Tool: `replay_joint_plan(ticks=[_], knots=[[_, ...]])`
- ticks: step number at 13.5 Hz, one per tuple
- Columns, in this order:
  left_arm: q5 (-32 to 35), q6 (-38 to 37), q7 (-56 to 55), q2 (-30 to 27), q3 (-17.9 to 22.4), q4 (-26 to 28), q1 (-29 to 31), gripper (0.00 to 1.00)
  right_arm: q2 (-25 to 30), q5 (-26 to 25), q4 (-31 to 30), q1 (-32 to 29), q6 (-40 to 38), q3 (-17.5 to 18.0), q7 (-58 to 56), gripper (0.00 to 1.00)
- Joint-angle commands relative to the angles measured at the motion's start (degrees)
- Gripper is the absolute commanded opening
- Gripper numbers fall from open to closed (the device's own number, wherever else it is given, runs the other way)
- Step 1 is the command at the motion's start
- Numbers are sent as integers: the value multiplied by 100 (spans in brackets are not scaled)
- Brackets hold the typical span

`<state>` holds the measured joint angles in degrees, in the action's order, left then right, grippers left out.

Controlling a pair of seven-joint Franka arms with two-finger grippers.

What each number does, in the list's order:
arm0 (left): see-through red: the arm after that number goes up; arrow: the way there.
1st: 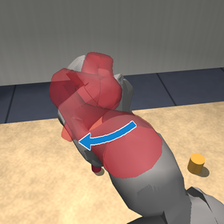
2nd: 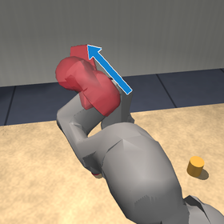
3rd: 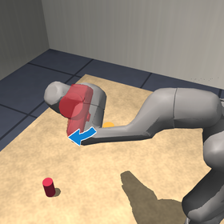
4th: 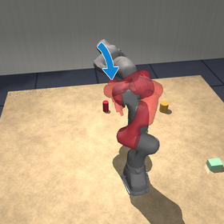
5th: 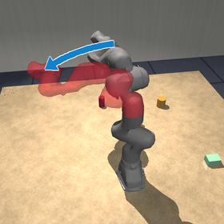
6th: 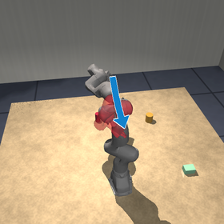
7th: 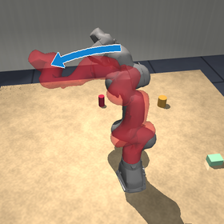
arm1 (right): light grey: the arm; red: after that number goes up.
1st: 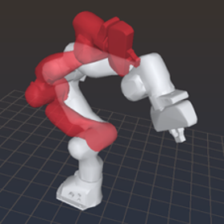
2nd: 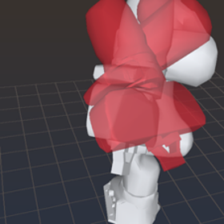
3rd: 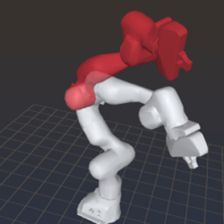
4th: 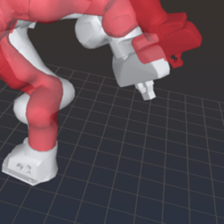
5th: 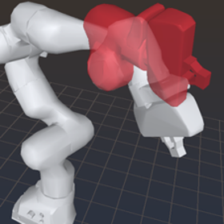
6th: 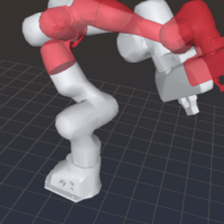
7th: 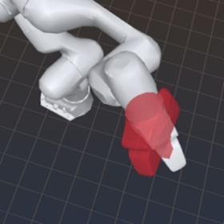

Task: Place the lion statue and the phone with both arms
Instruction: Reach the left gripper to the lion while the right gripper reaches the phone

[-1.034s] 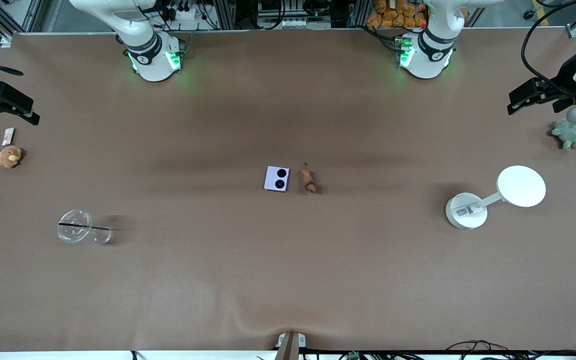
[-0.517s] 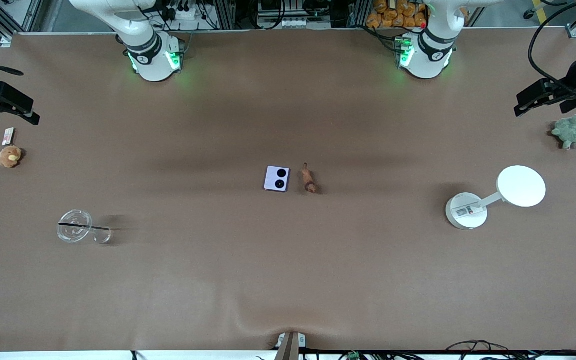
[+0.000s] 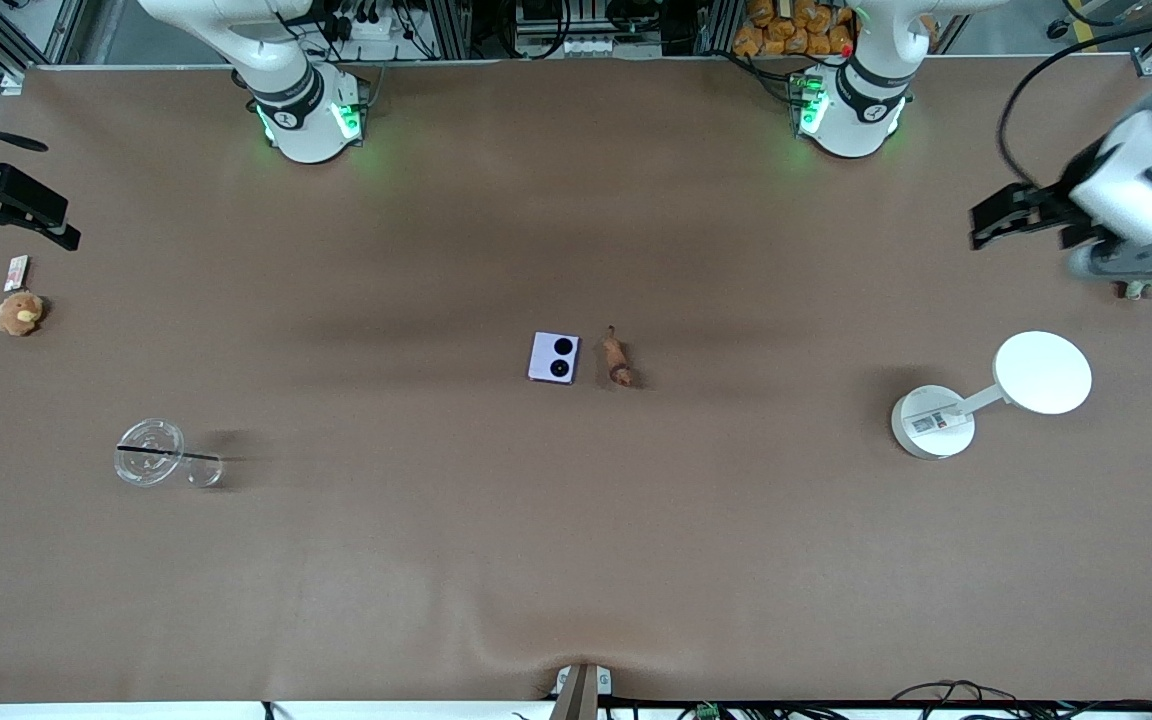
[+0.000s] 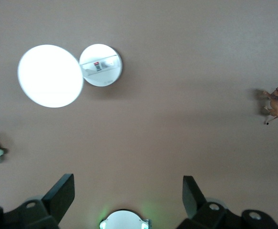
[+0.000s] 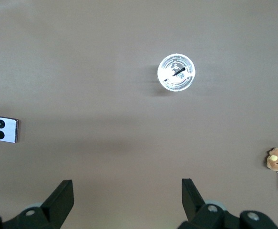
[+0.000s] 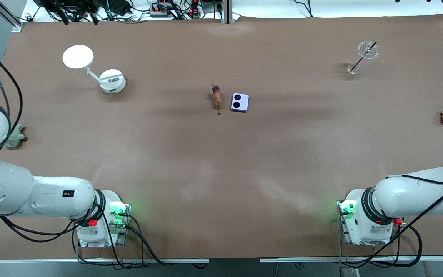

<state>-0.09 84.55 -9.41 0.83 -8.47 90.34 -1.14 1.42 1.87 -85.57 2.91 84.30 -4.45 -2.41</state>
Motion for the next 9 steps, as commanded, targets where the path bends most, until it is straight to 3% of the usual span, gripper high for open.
replay_joint_plan(ticks=[1, 3, 9], knots=[[53, 218, -411, 372, -312, -148, -61, 100, -54, 33, 129, 25, -54, -12, 74, 100], [62, 639, -841, 706, -471, -104, -245, 100, -54, 33, 129, 34, -54, -12, 83, 100], [395, 2396, -2913, 2173, -472, -165, -1562, 100, -54, 33, 129, 34, -54, -12, 83, 100]])
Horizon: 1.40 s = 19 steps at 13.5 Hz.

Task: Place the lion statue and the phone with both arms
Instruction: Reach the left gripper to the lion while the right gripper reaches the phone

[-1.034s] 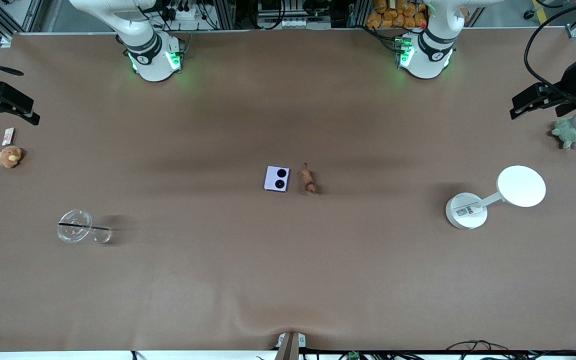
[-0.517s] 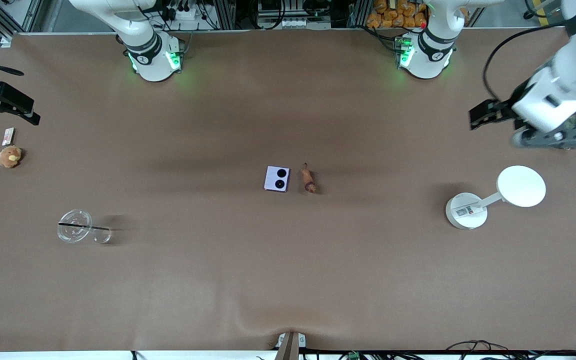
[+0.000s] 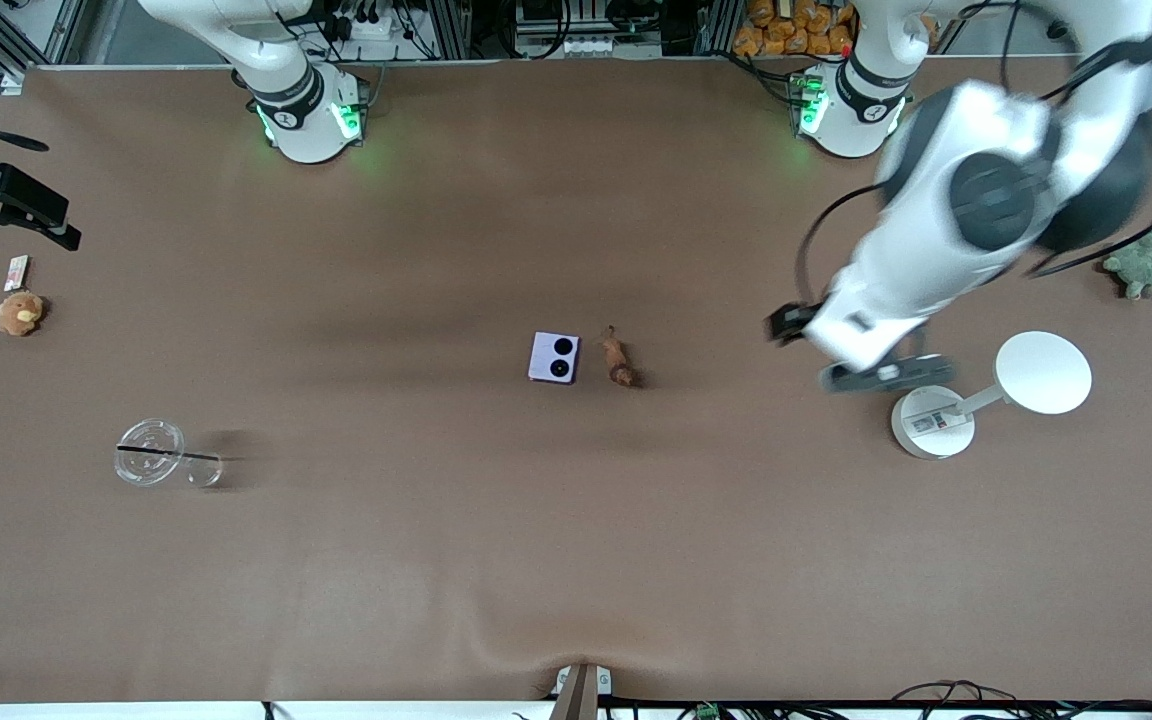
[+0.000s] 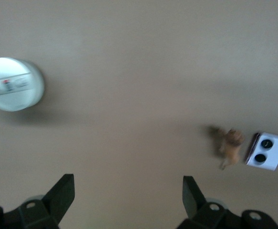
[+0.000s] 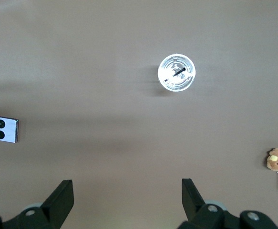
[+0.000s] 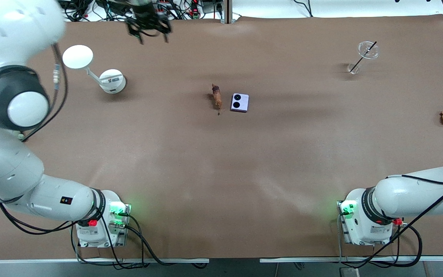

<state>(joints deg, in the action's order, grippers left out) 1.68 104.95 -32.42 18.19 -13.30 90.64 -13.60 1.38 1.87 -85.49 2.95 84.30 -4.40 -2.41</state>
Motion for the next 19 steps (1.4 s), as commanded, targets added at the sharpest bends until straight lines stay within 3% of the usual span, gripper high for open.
replay_joint_plan(ticks=[1, 6, 8, 13, 15, 17, 19], knots=[[375, 586, -878, 683, 12, -248, -493, 100, -59, 42, 120, 39, -54, -17, 83, 100], [772, 1193, -1774, 2046, 99, -1249, -1328, 100, -181, 77, 120, 144, -45, 0, 92, 100], [816, 1633, -2030, 2328, 108, -1224, -1583, 100, -339, 85, 120, 363, 7, 0, 92, 100], [1027, 1669, -2532, 2663, 99, -1023, -1874, 98, -875, 59, 120, 1102, 25, 0, 100, 100], [1036, 1669, -2611, 2769, 99, -935, -1883, 84, -1068, 190, 120, 1208, 182, 0, 109, 100], [1001, 1669, -2699, 2848, 91, -916, -1909, 73, -1410, 698, 120, 1340, 463, -8, 101, 100], [992, 1661, -2875, 2848, 91, -881, -1918, 49, -1876, 1121, 120, 1375, 709, 0, 100, 100]])
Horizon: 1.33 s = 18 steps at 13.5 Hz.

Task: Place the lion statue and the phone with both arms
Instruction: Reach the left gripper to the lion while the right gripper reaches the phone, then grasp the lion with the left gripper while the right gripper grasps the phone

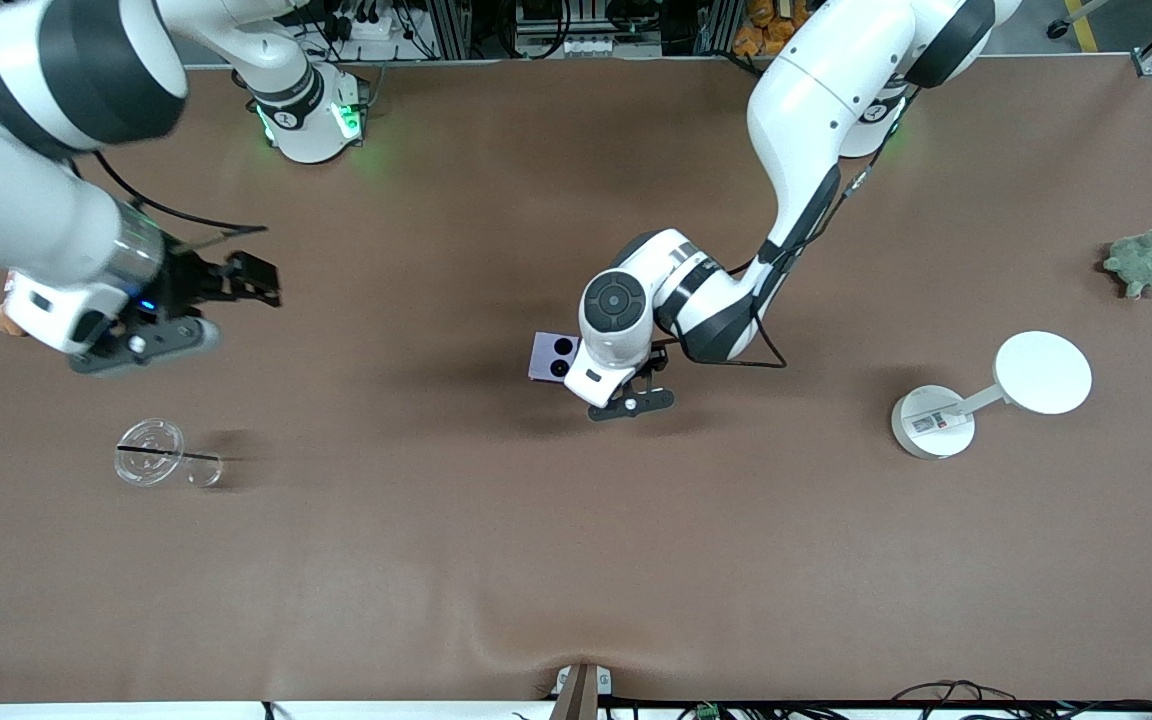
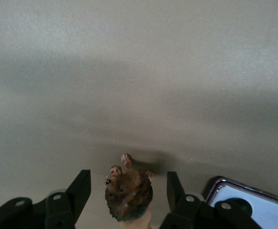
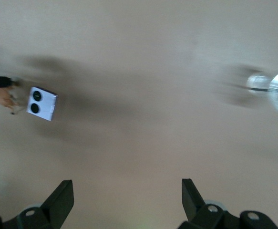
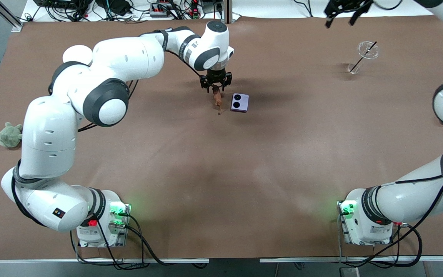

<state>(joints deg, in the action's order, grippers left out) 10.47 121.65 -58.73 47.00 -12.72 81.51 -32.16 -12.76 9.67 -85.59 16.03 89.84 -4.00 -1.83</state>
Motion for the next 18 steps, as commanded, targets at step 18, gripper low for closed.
replay_joint_plan(ticks=[18], knots=[[807, -73, 3280, -1484, 50, 1419, 2311, 0, -2783, 457, 614, 2202, 2555, -48, 3311, 100]])
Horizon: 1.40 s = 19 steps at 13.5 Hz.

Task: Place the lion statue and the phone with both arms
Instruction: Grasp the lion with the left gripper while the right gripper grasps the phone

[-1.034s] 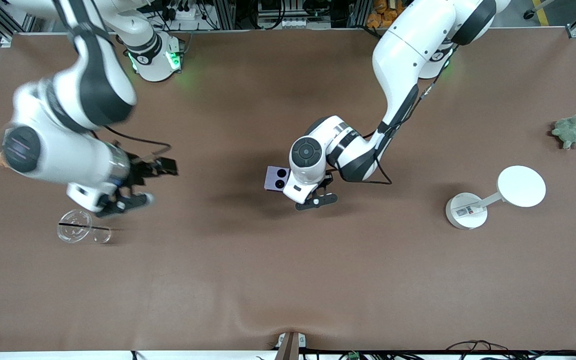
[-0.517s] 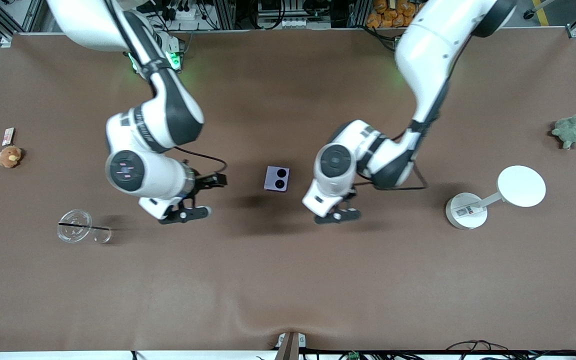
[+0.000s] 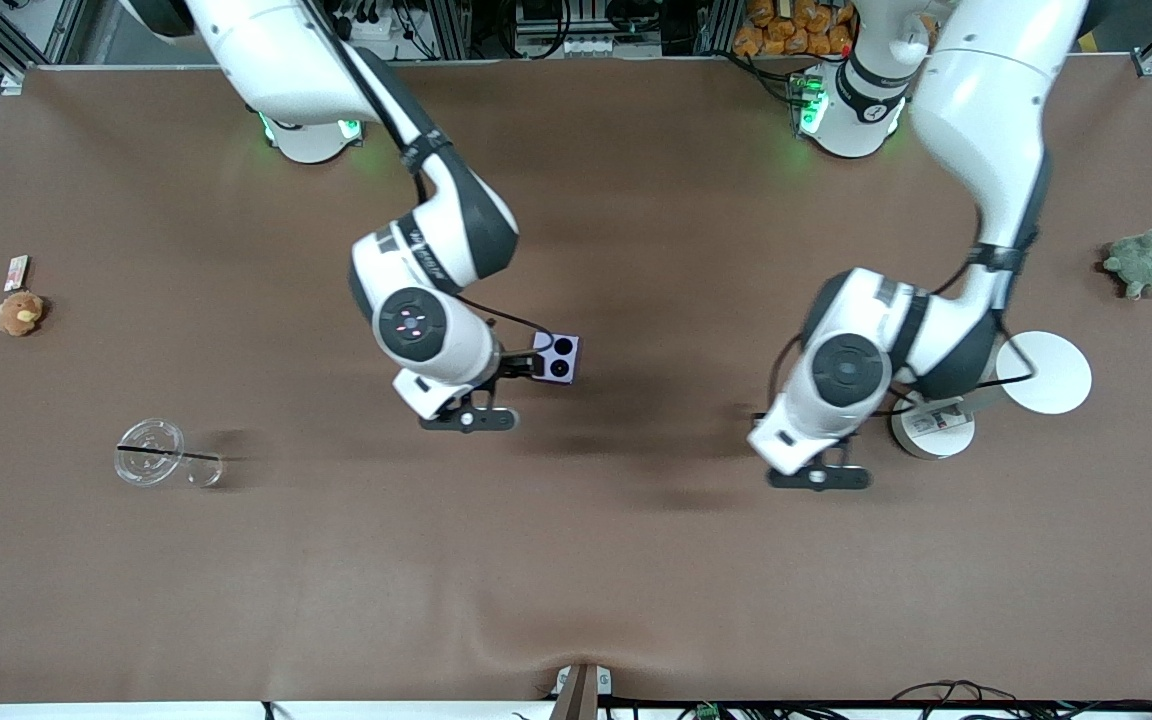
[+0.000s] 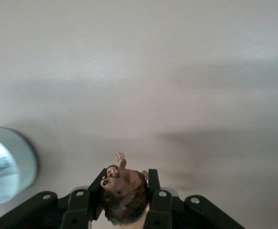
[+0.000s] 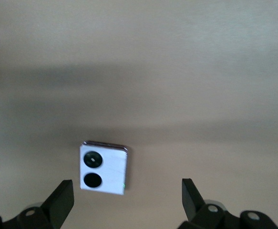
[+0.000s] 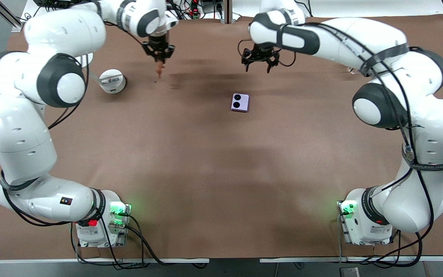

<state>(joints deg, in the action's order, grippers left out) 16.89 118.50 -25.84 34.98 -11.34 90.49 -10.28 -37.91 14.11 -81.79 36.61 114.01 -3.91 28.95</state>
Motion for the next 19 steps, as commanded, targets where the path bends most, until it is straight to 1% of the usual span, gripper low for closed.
replay_joint_plan(ticks=[1, 3, 5, 6, 8, 10, 13, 15, 17, 19], knots=[[183, 452, 0, -264, -87, 652, 175, 0, -356, 5, 216, 197, 287, -57, 260, 100], [376, 918, 96, -272, -87, 969, 446, 0, -453, -100, 189, 416, 455, -57, 260, 100], [394, 1183, 167, -272, -87, 1154, 588, 0, -603, -329, 181, 549, 709, -57, 277, 100], [394, 1218, 176, -246, -78, 1198, 614, 0, -664, -329, 181, 558, 763, -57, 278, 100], [412, 1333, 194, -237, -87, 1286, 859, 0, -770, -338, 181, 558, 781, -57, 286, 100], [412, 1359, 395, -237, -87, 1322, 904, 0, -779, -321, 85, 567, 895, -57, 313, 100], [421, 1569, 544, -237, -96, 1488, 1142, 0, -788, -294, -4, 584, 904, -57, 794, 100], [421, 1649, 668, -220, -96, 1533, 1325, 0, -840, -286, -4, 646, 904, -57, 840, 100], [421, 1667, 782, -211, -96, 1550, 1344, 0, -858, -277, -65, 681, 913, -57, 849, 100], [421, 1667, 887, -211, -96, 1550, 1361, 0, -858, -268, -240, 725, 1096, -49, 849, 100]])
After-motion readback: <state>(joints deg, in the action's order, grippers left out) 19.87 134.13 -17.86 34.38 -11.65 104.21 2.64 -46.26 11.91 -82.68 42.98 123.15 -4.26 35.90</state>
